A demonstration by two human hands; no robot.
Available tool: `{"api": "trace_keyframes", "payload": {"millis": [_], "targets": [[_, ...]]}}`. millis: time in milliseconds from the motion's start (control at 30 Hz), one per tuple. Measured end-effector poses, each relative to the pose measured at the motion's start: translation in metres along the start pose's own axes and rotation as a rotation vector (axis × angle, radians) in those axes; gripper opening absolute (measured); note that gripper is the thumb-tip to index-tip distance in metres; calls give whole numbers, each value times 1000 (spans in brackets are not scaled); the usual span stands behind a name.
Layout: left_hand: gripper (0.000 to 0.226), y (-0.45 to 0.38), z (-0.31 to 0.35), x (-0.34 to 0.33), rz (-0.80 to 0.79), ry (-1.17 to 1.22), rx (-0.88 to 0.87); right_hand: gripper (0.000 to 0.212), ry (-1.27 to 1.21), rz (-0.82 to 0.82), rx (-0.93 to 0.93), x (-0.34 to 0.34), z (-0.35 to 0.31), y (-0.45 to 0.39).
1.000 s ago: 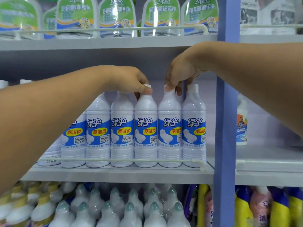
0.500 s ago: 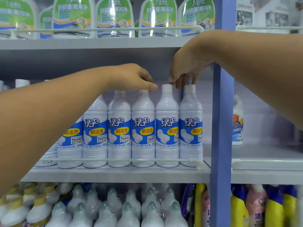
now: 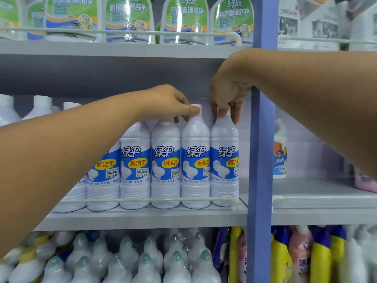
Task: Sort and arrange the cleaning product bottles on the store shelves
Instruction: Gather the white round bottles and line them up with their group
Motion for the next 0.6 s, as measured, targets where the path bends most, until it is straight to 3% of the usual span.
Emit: {"api": "trace_keyframes", "payload": {"millis": [267, 333, 400, 467, 600], "targets": [[36, 7, 5, -3, 108, 75, 10, 23, 28, 7, -4, -3, -3, 2], [41, 13, 7, -1, 215, 82, -7, 24, 119, 129, 18, -4, -6, 7], [42, 26, 5, 7, 345, 99, -30, 25, 263, 412, 83, -7, -6, 21], [36, 47, -4, 17, 460, 92, -51, 29, 199, 656, 202, -13, -2, 32], [25, 94, -38, 34, 591, -48, 0, 45, -128, 668, 327, -34, 4, 34]]}}
Point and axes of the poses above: each hand's wrist, its own y-axis away from the middle knuckle, its own x-axis out of the back of the hand, z = x × y, the point moved 2 cm from there along -y, towards the middle knuckle, and after that the axes turned 12 degrees about -x, right-handed, at the moved point
